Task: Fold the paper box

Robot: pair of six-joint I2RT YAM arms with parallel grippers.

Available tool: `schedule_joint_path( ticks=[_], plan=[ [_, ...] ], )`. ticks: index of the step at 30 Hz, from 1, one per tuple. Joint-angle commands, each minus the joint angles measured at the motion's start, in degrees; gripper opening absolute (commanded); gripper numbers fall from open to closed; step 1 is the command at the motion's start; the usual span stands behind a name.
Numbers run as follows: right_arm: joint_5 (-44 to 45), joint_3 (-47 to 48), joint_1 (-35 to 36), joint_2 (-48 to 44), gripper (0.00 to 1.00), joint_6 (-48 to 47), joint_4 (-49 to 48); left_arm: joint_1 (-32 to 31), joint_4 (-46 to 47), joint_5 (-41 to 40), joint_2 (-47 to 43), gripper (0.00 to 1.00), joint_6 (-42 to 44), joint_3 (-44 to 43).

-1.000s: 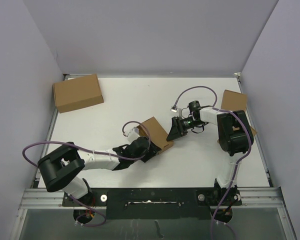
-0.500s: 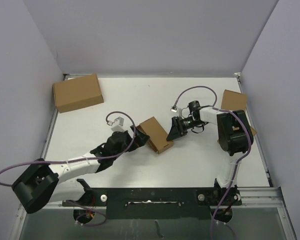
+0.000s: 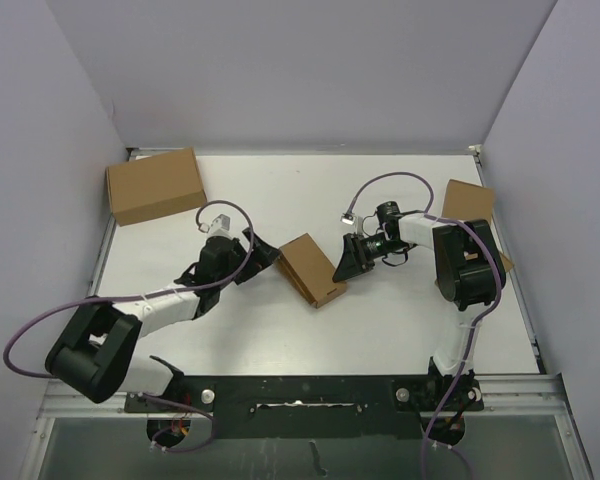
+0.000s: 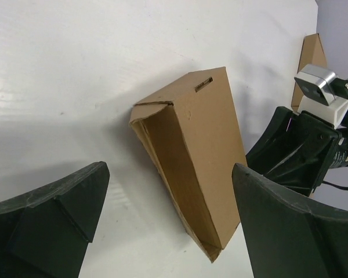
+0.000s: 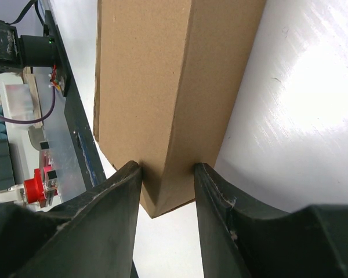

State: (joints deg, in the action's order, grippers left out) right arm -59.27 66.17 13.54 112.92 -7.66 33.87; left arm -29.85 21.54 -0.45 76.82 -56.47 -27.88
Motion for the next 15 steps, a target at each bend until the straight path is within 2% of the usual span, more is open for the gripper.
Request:
schedule_joint_path(
  ticks=[1, 10, 15],
  plan=[
    [8.20, -0.17, 0.79, 2.45, 0.39, -2.89, -0.92, 0.83, 4.52, 3.34, 5.85, 0.88, 0.07, -5.89],
    [8.11, 0.09, 0.92, 2.72, 0.39, -3.15, -0.57, 1.02, 4.57, 4.11, 16.18, 0.84, -2.18, -11.74],
    [8.11, 0.43, 1.05, 3.09, 0.38, -3.37, -0.21, 1.11, 1.91, 3.96, 18.80, 0.72, -3.07, -13.95]
  ],
)
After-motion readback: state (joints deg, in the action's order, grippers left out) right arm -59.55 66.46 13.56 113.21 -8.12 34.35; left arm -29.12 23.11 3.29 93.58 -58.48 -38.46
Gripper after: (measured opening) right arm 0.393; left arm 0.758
